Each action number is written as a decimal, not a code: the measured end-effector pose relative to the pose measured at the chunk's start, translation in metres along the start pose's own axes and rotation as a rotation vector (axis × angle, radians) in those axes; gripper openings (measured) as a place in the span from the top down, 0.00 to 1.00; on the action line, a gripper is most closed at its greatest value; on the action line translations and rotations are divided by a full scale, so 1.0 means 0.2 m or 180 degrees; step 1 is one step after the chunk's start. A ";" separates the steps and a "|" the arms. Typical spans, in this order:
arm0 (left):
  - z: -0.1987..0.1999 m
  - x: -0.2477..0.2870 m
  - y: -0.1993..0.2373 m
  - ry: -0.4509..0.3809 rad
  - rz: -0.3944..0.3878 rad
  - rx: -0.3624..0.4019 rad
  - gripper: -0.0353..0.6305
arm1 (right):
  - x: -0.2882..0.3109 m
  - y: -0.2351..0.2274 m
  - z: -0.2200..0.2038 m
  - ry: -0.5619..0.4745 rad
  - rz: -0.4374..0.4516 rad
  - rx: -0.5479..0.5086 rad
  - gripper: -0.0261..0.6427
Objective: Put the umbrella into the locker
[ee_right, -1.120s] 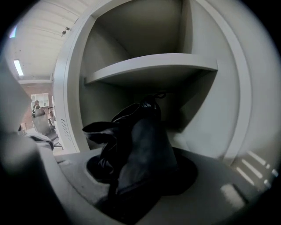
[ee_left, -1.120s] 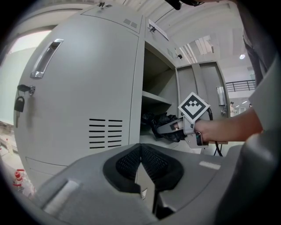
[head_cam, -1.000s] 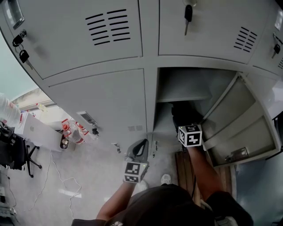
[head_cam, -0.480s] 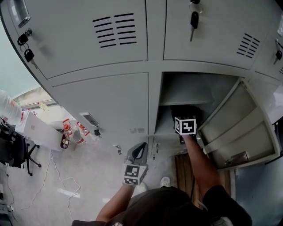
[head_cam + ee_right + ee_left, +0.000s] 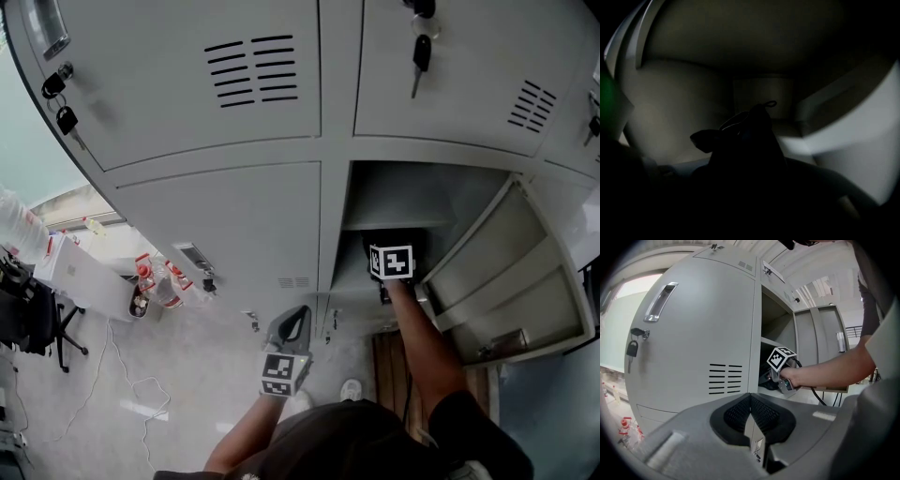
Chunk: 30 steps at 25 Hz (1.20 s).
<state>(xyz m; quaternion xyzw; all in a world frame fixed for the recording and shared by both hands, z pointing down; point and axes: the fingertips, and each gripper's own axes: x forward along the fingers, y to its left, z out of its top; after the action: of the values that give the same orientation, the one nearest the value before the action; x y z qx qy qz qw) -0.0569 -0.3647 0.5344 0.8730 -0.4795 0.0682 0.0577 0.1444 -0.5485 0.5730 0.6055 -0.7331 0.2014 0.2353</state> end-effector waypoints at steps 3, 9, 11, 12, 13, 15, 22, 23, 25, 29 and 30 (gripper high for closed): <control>-0.01 0.00 0.01 0.0010 0.0013 -0.0005 0.94 | 0.02 0.00 0.00 0.0050 0.0001 0.0028 0.59; -0.02 0.01 0.02 0.0011 0.0049 -0.0042 0.94 | 0.04 0.01 0.00 0.0130 0.0078 0.0062 0.57; -0.02 0.01 0.01 0.0011 0.0052 -0.0059 0.94 | 0.04 0.01 0.00 0.0119 0.0067 0.0056 0.57; -0.02 0.01 0.00 0.0015 0.0051 -0.0061 0.94 | 0.04 0.01 0.00 0.0101 0.0046 0.0040 0.56; -0.03 0.01 0.00 0.0019 0.0049 -0.0062 0.94 | 0.04 0.01 0.00 0.0080 0.0022 0.0016 0.55; -0.03 0.01 -0.01 0.0016 0.0045 -0.0073 0.94 | 0.04 0.02 0.00 0.0043 -0.0005 -0.0022 0.53; 0.02 -0.03 0.03 -0.0047 0.0137 -0.0049 0.94 | -0.02 0.00 0.02 -0.0140 -0.0089 0.0025 0.44; 0.03 -0.03 0.03 -0.0053 0.0144 -0.0047 0.94 | -0.04 0.00 0.02 -0.0163 -0.0093 0.0018 0.43; 0.03 -0.03 0.04 -0.0065 0.0153 -0.0057 0.94 | -0.10 0.00 0.01 -0.0204 -0.0088 -0.0002 0.41; 0.05 -0.02 0.01 -0.0082 0.0102 -0.0039 0.94 | -0.24 0.01 0.00 -0.0338 -0.0077 -0.0005 0.41; 0.05 -0.01 0.00 -0.0083 0.0082 -0.0028 0.94 | -0.29 0.02 0.00 -0.0377 -0.0067 -0.0004 0.41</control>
<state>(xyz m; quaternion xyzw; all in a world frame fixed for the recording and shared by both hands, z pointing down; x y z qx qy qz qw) -0.0575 -0.3639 0.5236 0.8673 -0.4917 0.0555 0.0545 0.1488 -0.5018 0.5401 0.6239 -0.7395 0.1622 0.1939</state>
